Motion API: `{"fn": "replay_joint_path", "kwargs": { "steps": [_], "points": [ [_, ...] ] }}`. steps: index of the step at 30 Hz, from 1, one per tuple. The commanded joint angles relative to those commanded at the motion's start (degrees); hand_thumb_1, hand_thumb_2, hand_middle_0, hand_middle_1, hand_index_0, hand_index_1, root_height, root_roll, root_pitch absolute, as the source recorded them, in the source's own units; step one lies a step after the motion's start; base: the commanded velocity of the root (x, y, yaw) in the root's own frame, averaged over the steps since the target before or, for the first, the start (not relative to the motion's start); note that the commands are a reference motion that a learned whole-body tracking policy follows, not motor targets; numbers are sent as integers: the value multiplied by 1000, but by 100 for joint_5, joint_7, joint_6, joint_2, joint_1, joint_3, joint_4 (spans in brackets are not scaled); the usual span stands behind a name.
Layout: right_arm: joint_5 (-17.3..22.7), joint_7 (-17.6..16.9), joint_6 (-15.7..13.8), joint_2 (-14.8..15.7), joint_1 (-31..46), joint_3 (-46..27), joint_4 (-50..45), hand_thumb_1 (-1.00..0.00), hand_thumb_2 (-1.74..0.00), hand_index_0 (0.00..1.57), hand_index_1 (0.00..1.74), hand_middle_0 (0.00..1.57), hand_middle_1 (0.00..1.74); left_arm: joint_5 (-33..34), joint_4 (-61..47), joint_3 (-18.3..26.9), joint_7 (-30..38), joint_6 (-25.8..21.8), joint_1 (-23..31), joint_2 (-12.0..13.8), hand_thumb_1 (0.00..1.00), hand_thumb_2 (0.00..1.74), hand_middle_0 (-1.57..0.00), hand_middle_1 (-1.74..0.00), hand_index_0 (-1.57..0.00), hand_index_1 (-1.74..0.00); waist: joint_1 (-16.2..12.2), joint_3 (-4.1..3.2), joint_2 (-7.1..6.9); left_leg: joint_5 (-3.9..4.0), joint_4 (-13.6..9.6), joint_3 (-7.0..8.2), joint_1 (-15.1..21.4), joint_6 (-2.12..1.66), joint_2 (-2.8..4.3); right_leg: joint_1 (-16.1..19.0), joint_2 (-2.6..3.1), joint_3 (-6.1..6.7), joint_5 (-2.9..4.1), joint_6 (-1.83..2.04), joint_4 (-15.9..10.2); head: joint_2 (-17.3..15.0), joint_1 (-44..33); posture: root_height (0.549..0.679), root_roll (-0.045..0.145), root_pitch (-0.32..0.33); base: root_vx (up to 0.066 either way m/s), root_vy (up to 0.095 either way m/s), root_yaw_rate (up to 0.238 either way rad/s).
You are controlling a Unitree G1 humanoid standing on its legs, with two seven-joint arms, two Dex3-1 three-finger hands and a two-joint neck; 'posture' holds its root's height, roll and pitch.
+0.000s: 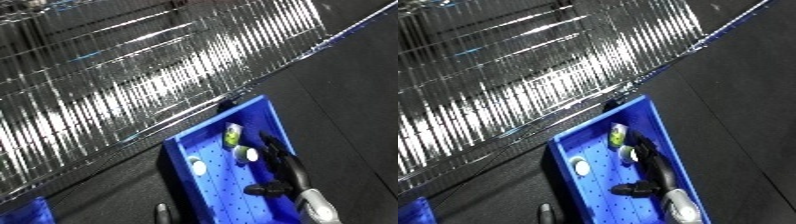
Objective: Pick up the object and place it into the box
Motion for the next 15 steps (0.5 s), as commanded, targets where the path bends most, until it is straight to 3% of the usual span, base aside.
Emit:
{"fn": "replay_joint_path", "kwargs": {
  "steps": [5, 10, 15],
  "points": [
    [-146, 127, 89, 148, -206, 193, 122, 0, 0, 0, 0, 0, 0, 71, 70, 1, -32, 21, -114, 35, 0, 0, 0, 0, 0, 0, 106, 16, -31, 63, -4, -54, -52, -7, 1, 6, 18, -63, -10, 5, 10, 123, -727, 654, 69, 59, -25, -54, 107],
    [-311, 119, 169, 286, -332, 340, 134, 0, 0, 0, 0, 0, 0, 136, 41, -40, -59, 78, -266, 92, 0, 0, 0, 0, 0, 0, 216, 13, -51, 188, -89, -117, -116, -22, 32, -18, 30, -133, -25, 39, 31, 273, -1485, 653, 63, 64, -24, -55, 118],
    [-374, 20, 278, 398, -378, 422, 212, 0, 0, 0, 0, 0, 0, 210, -40, -112, -59, 134, -406, 162, 0, 0, 0, 0, 0, 0, 332, 21, -73, 278, -127, -200, -191, -34, 51, -41, 6, -227, -33, 69, 66, 307, -2000, 653, 59, 69, -18, -63, 229]
  ]
}}
